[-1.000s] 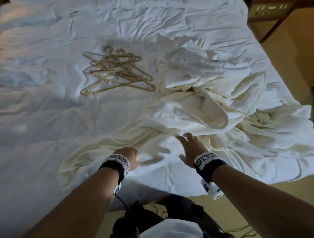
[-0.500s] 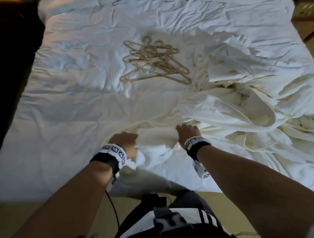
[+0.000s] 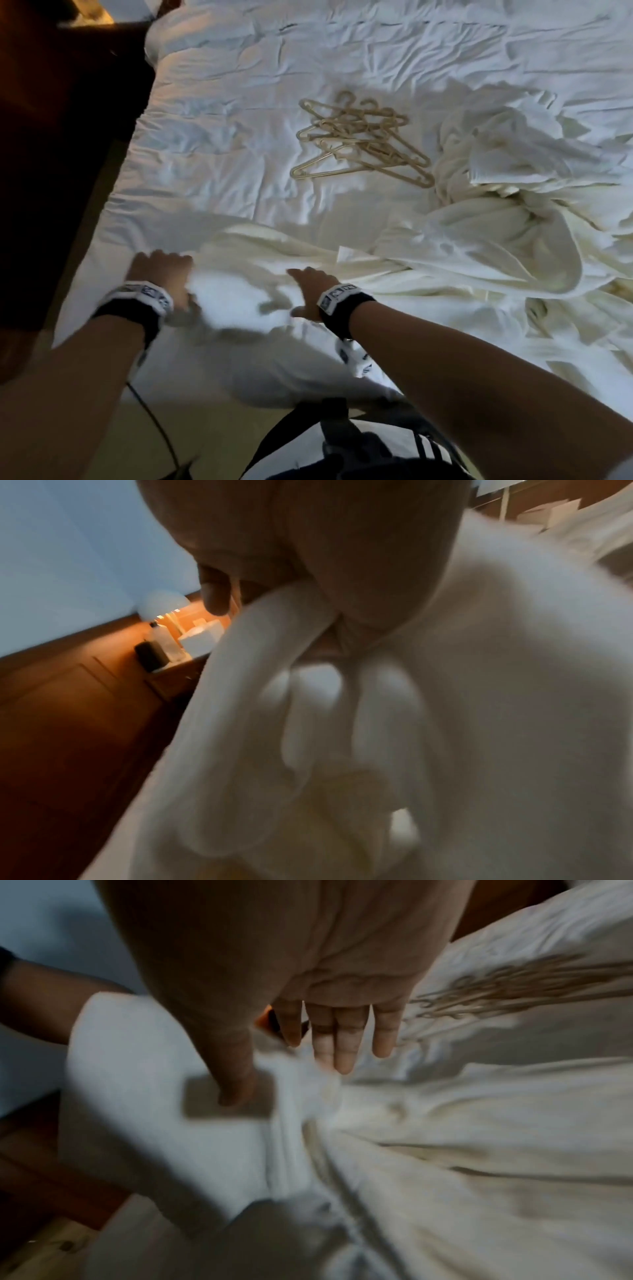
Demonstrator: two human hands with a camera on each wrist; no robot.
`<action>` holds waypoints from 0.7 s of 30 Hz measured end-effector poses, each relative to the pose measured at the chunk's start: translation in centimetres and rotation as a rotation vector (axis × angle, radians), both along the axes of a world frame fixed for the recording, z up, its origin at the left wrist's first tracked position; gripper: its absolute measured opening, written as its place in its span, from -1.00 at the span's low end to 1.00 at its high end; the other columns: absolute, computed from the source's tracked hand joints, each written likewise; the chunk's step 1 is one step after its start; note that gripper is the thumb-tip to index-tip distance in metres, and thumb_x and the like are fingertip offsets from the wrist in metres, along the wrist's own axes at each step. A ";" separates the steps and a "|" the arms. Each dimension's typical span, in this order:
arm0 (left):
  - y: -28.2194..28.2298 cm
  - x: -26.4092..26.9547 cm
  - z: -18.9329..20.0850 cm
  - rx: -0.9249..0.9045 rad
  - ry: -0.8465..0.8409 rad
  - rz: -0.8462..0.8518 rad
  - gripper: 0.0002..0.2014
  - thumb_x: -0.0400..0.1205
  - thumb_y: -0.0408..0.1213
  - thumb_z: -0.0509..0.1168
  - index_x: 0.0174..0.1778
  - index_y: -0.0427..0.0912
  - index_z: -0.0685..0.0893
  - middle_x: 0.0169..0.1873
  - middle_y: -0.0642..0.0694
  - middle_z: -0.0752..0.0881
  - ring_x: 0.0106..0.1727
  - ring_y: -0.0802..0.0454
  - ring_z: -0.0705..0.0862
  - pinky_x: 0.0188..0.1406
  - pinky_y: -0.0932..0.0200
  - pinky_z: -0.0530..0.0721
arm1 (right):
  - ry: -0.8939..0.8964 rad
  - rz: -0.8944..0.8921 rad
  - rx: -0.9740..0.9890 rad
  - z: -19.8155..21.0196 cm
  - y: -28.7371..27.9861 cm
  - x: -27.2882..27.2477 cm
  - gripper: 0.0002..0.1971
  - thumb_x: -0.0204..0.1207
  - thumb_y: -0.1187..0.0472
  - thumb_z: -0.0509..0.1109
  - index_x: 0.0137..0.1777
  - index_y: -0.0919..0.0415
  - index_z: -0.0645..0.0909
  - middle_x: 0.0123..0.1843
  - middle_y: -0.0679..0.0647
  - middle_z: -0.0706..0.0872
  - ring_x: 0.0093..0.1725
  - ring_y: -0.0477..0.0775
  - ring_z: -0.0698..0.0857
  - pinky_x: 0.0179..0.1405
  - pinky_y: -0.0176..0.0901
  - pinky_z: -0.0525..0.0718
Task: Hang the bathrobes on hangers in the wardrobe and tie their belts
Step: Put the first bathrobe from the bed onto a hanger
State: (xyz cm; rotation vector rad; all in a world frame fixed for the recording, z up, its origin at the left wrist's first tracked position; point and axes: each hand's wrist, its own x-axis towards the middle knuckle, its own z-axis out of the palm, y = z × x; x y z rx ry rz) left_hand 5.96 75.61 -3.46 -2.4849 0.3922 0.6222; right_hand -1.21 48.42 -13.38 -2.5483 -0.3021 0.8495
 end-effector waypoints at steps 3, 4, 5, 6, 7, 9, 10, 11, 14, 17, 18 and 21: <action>-4.0 -1.9 -4.8 -0.105 0.173 -0.001 -0.43 0.35 0.09 0.35 0.29 0.10 0.48 0.19 0.01 0.60 0.21 -0.09 0.59 0.18 -0.02 0.51 | 0.071 -0.072 -0.203 -2.4 -6.5 -1.6 -0.08 0.40 -0.13 0.51 0.66 -0.01 0.08 0.60 0.20 0.24 0.52 0.34 0.36 0.43 0.19 0.42; -5.6 -2.5 -6.2 -0.147 0.227 0.009 -0.40 0.38 0.03 0.33 0.38 0.09 0.43 0.27 -0.02 0.56 0.26 -0.12 0.56 0.24 -0.06 0.50 | 0.100 -0.107 -0.247 -2.8 -8.7 -2.2 -0.09 0.42 -0.11 0.50 0.67 0.00 0.07 0.62 0.20 0.20 0.53 0.34 0.34 0.44 0.20 0.41; -7.3 -3.0 -7.3 -0.192 0.266 0.015 -0.36 0.41 0.00 0.32 0.45 0.08 0.38 0.34 -0.04 0.51 0.31 -0.14 0.53 0.27 -0.09 0.49 | 0.127 -0.142 -0.276 -3.0 -10.9 -2.9 -0.10 0.44 -0.10 0.49 0.67 0.01 0.07 0.63 0.20 0.18 0.54 0.35 0.33 0.43 0.21 0.42; -9.1 -3.5 -8.3 -0.240 0.286 0.005 -0.32 0.42 0.00 0.31 0.50 0.07 0.32 0.40 -0.05 0.46 0.34 -0.16 0.50 0.30 -0.11 0.47 | 0.147 -0.179 -0.294 -3.0 -12.8 -3.6 -0.11 0.45 -0.09 0.48 0.68 0.01 0.07 0.63 0.19 0.18 0.55 0.34 0.32 0.43 0.22 0.43; -11.0 -3.8 -9.0 -0.287 0.296 -0.021 -0.28 0.43 0.02 0.32 0.54 0.06 0.27 0.46 -0.06 0.40 0.39 -0.17 0.47 0.32 -0.13 0.45 | 0.158 -0.216 -0.309 -3.0 -14.5 -4.3 -0.12 0.47 -0.09 0.47 0.68 0.00 0.06 0.63 0.17 0.18 0.55 0.32 0.32 0.44 0.22 0.43; -15.1 -4.3 -10.3 -0.362 0.316 -0.089 -0.18 0.45 0.06 0.35 0.61 0.07 0.14 0.59 -0.07 0.23 0.50 -0.18 0.36 0.41 -0.17 0.39 | 0.154 -0.289 -0.331 -2.8 -17.3 -5.8 -0.15 0.48 -0.08 0.45 0.67 -0.03 0.06 0.61 0.13 0.22 0.54 0.27 0.34 0.43 0.20 0.46; -17.2 -4.4 -10.9 -0.385 0.324 -0.120 -0.13 0.46 0.07 0.37 0.64 0.06 0.07 0.64 -0.08 0.14 0.55 -0.19 0.30 0.46 -0.18 0.34 | 0.153 -0.316 -0.344 -2.7 -18.4 -6.5 -0.16 0.48 -0.07 0.45 0.67 -0.04 0.06 0.59 0.11 0.25 0.52 0.25 0.37 0.41 0.18 0.47; -19.3 -4.6 -11.5 -0.399 0.335 -0.148 -0.06 0.46 0.10 0.39 0.66 0.04 0.00 0.66 -0.10 0.04 0.60 -0.20 0.23 0.50 -0.19 0.31 | 0.159 -0.340 -0.356 -2.7 -19.5 -7.2 -0.16 0.48 -0.07 0.45 0.66 -0.05 0.07 0.57 0.10 0.26 0.50 0.25 0.38 0.40 0.16 0.48; -25.5 -5.2 -13.6 -0.414 0.364 -0.159 0.19 0.39 0.18 0.47 0.66 0.02 -0.30 0.66 -0.12 -0.33 0.68 -0.22 -0.04 0.59 -0.22 0.18 | 0.183 -0.389 -0.368 -2.7 -22.3 -9.5 -0.17 0.49 -0.08 0.44 0.66 -0.08 0.06 0.59 0.07 0.23 0.51 0.23 0.37 0.41 0.15 0.49; -30.3 -6.1 -16.8 -0.374 0.384 -0.058 0.44 0.25 0.13 0.59 0.53 0.06 -0.60 0.60 -0.20 -0.49 0.65 -0.29 0.04 0.52 -0.27 0.23 | 0.201 -0.400 -0.396 -2.8 -24.7 -12.0 -0.19 0.51 -0.09 0.41 0.67 -0.08 0.04 0.62 0.07 0.20 0.53 0.23 0.36 0.43 0.15 0.47; -31.1 -6.3 -17.8 -0.361 0.370 -0.018 0.41 0.32 0.03 0.58 0.50 0.06 -0.64 0.64 -0.26 -0.36 0.59 -0.31 0.22 0.46 -0.26 0.32 | 0.210 -0.399 -0.405 -2.7 -25.4 -12.9 -0.18 0.52 -0.09 0.40 0.67 -0.09 0.03 0.62 0.08 0.20 0.53 0.24 0.36 0.42 0.15 0.47; -31.2 -6.3 -18.9 -0.333 0.301 -0.068 -0.14 0.62 -0.29 0.20 0.66 -0.15 -0.30 0.47 -0.34 0.42 0.28 -0.24 0.60 0.27 -0.14 0.52 | 0.235 -0.403 -0.405 -2.6 -26.4 -14.8 -0.18 0.51 -0.11 0.39 0.68 -0.09 0.02 0.62 0.08 0.19 0.54 0.23 0.34 0.42 0.18 0.48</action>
